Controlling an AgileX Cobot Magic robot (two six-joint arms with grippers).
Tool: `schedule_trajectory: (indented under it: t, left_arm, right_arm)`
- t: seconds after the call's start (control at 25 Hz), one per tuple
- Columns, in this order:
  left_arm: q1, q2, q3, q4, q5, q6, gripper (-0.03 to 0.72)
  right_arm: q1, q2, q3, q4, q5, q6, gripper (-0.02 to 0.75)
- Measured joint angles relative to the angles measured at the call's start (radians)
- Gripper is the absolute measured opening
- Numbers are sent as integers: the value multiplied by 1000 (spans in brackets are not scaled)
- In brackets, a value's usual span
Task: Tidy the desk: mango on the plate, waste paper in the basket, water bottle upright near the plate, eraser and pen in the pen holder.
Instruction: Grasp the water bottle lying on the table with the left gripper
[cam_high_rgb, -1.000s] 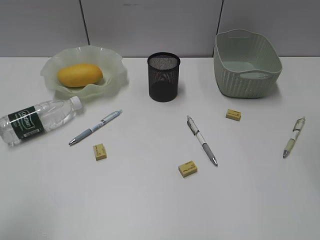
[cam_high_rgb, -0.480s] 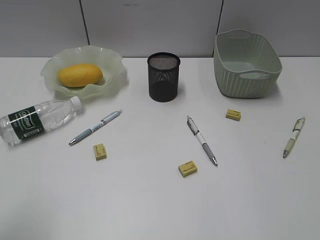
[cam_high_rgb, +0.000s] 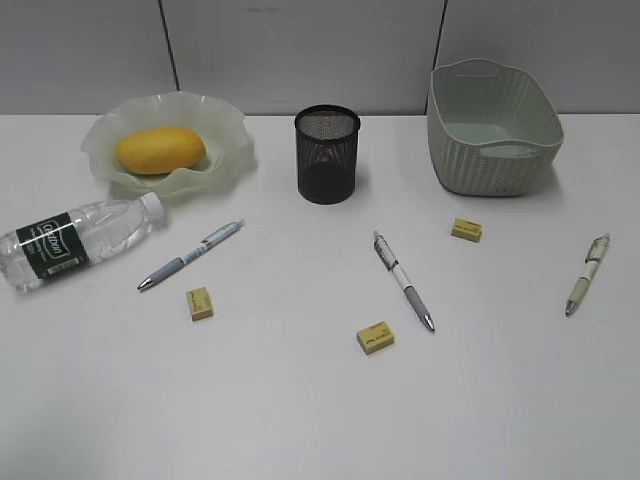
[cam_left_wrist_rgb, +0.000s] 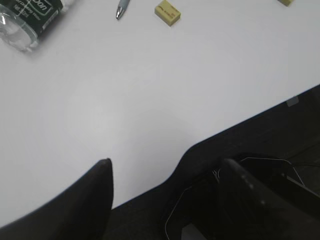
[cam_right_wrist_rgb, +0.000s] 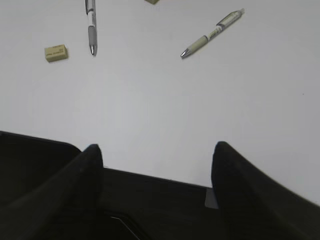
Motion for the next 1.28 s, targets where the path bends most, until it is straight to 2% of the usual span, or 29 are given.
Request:
schedule_trajectory:
  t: [0.28, 0.52, 1.0, 1.28]
  left_arm:
    - [0, 0, 0, 0, 0, 0, 499]
    - [0, 0, 0, 0, 0, 0, 499]
    - [0, 0, 0, 0, 0, 0, 499]
    - [0, 0, 0, 0, -1, 0, 499]
  right_arm:
    - [0, -16, 54, 31, 1, 0, 532]
    - [0, -17, 50, 86, 62, 1, 532]
    - [0, -17, 81, 26, -57, 2, 530]
    - [0, -17, 86, 25, -63, 2, 511]
